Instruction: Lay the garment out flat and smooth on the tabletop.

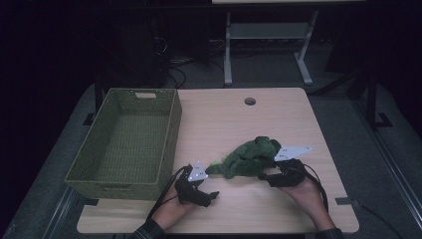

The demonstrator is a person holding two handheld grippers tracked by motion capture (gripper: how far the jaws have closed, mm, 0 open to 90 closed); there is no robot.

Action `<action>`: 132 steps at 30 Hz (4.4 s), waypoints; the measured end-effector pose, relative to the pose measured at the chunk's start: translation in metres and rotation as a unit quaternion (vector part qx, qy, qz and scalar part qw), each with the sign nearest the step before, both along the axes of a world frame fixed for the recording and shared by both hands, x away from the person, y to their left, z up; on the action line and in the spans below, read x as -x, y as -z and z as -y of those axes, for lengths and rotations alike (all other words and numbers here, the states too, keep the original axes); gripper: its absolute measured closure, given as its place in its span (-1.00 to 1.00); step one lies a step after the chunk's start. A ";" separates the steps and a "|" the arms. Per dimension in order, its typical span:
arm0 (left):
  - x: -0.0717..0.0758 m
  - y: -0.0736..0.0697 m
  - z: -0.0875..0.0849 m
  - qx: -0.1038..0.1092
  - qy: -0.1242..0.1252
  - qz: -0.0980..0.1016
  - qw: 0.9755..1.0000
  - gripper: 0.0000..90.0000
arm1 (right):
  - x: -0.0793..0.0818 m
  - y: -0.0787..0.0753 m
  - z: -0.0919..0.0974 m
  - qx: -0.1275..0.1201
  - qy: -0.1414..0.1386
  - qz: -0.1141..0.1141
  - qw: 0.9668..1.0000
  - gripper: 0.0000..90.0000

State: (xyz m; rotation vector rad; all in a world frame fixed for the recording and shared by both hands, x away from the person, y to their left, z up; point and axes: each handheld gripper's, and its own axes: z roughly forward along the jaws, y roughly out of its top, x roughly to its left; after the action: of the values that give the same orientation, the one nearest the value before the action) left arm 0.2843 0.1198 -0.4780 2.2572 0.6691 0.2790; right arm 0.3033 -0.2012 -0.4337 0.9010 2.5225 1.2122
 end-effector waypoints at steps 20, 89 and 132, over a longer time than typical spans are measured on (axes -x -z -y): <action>0.000 0.000 0.000 0.002 -0.001 0.005 1.000 -0.72 | -0.019 -0.025 -0.015 -0.002 -0.034 0.000 0.999 0.76; 0.000 0.000 0.000 -0.001 0.000 0.003 1.000 -0.72 | -0.060 -0.065 -0.048 -0.007 -0.035 0.020 0.999 0.41; 0.000 0.000 0.000 -0.001 0.000 0.003 1.000 -0.72 | -0.068 -0.045 0.007 0.024 0.024 0.003 0.999 0.85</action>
State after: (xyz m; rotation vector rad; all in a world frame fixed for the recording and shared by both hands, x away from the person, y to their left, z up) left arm 0.2846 0.1197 -0.4778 2.2575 0.6656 0.2863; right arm 0.3717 -0.2083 -0.3892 0.9391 2.5003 1.1329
